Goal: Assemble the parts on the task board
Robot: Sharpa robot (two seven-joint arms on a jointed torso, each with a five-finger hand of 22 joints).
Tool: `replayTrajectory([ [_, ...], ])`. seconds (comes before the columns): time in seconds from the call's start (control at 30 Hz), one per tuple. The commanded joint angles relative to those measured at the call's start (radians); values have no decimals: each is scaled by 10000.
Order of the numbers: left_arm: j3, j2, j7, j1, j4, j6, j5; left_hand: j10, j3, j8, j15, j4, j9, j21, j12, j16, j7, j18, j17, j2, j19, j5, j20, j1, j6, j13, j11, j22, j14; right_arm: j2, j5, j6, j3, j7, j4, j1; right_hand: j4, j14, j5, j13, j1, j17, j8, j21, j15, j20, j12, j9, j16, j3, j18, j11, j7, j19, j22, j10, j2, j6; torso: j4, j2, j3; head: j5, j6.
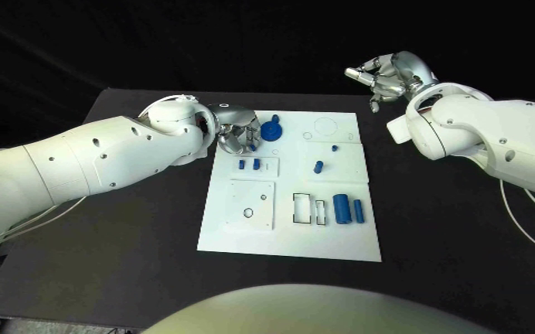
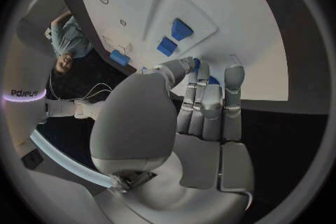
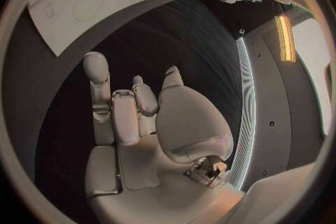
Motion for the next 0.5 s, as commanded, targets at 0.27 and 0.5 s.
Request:
replayTrajectory([
  [0.27,-21,-4,49,-22,-6,167,28,-443,-14,-348,108,-11,-77,-361,-271,-88,89,-7,-363,-75,-392,-57,73,-251,-398,68,156,-424,-230,7,-73,28,4,64,-47,-10,-1,227,-15,-16,4,-21,37,-37,-71,30,-1,-17,-33,-65,179,-26,-34,56,-20,-19,121,-59,-2,4,6,-3,1],
  [0.5,-22,-22,-41,-22,-9,153,36,-610,25,-503,170,-2,-107,-553,-403,-143,126,53,-519,-110,-617,-57,83,-297,-560,94,216,-683,-408,2,-73,33,4,53,-46,-11,-1,227,-15,-16,4,-21,37,-37,-71,30,-1,-17,-33,-65,179,-26,-34,56,-20,-19,121,-59,-4,10,7,-11,-6],
])
